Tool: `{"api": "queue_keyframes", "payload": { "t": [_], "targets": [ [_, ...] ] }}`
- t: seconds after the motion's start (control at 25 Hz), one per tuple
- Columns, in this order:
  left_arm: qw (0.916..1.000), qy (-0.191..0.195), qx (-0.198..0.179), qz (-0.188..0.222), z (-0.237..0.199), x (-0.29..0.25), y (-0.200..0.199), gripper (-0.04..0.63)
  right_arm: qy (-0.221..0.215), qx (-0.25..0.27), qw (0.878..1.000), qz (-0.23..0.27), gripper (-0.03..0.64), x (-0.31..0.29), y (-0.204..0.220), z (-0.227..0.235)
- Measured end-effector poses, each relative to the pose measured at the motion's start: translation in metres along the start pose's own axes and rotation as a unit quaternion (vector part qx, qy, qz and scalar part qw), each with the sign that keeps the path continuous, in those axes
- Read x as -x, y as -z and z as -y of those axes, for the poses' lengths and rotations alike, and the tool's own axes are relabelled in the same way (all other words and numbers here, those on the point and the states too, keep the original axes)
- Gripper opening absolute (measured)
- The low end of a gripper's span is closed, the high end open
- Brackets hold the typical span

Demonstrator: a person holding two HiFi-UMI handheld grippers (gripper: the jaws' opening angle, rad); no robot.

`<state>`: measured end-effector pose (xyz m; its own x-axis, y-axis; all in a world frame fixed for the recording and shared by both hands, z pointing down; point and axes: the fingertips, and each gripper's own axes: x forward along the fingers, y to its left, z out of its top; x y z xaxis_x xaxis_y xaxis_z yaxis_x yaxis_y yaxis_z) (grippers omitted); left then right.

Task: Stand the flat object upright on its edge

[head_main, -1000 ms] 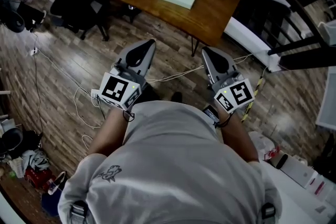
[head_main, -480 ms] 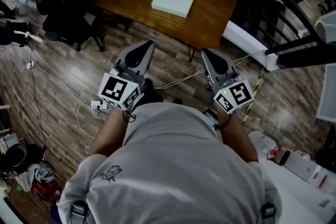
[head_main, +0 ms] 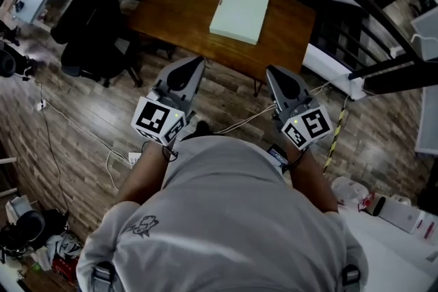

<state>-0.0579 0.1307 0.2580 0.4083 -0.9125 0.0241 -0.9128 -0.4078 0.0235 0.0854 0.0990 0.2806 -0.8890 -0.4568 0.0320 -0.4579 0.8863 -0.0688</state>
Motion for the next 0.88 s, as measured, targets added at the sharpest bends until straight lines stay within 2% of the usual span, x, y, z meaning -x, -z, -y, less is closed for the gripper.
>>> {"api": "queue_keyframes", "payload": {
  "t": [0.28, 0.48, 0.88],
  "targets": [
    [0.9997, 0.023, -0.007, -0.008, -0.060, 0.016, -0.009, 0.012, 0.022, -0.008, 1.000, 0.002, 0.034, -0.060, -0.006, -0.018],
    [0.9996, 0.023, -0.009, -0.014, -0.095, 0.024, -0.010, 0.012, 0.034, -0.017, 0.999, -0.001, 0.034, -0.083, -0.003, -0.024],
    [0.9996, 0.021, 0.000, -0.021, -0.119, 0.008, -0.001, 0.012, 0.038, -0.027, 0.999, -0.012, 0.034, -0.107, 0.007, -0.006]
  ]
}}
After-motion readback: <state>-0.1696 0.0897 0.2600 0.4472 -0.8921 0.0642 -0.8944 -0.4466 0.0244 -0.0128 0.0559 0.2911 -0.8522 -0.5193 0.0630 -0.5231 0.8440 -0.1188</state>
